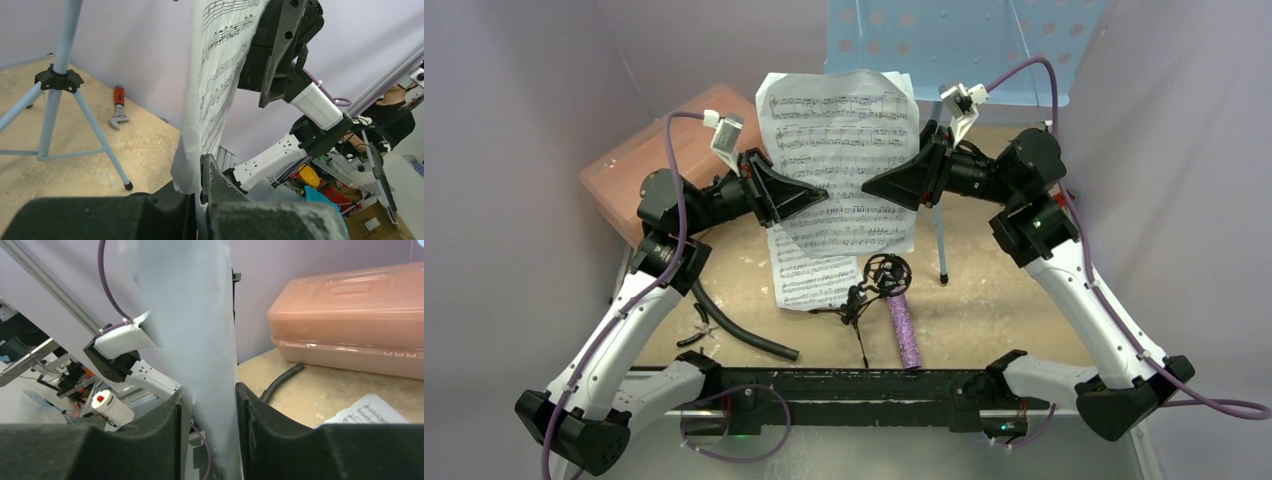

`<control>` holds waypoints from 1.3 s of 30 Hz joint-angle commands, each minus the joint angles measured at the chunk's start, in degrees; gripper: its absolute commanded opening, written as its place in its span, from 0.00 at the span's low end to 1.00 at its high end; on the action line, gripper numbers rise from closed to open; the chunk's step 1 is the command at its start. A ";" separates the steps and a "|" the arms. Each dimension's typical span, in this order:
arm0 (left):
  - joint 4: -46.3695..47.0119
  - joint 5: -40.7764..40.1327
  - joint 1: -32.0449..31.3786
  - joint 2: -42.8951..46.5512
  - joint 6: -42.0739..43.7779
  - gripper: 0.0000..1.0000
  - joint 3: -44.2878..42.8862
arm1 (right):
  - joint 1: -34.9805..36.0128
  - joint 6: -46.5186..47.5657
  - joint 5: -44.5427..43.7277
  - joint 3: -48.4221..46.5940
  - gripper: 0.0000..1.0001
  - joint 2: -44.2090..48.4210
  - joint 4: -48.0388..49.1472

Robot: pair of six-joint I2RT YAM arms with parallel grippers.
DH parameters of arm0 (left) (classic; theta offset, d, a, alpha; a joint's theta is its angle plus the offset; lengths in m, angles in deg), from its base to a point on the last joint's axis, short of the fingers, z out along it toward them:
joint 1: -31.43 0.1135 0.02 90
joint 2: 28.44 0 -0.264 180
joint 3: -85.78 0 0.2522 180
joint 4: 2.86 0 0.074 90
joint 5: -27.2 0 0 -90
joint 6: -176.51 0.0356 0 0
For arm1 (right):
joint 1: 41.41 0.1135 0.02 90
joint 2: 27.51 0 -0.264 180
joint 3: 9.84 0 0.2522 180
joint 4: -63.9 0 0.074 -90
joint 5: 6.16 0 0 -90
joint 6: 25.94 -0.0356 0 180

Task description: Set up the instrument practice props

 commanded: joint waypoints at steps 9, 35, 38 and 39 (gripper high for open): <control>5.75 -1.73 -0.36 -0.85 -0.09 0.00 -3.00 | 0.20 -2.90 1.43 -6.70 0.00 -2.07 6.99; 19.20 -2.79 -0.60 -5.35 -7.33 0.37 -6.43 | 0.19 13.92 -7.80 -17.03 0.00 -1.27 -13.12; 21.23 -1.65 -1.43 -6.35 -8.58 0.36 -7.28 | 0.19 14.20 -7.10 -17.97 0.00 -1.85 -14.12; 21.89 -0.93 -1.72 -6.72 -8.92 0.36 -7.49 | 0.19 14.31 -7.01 -18.07 0.00 -2.07 -14.37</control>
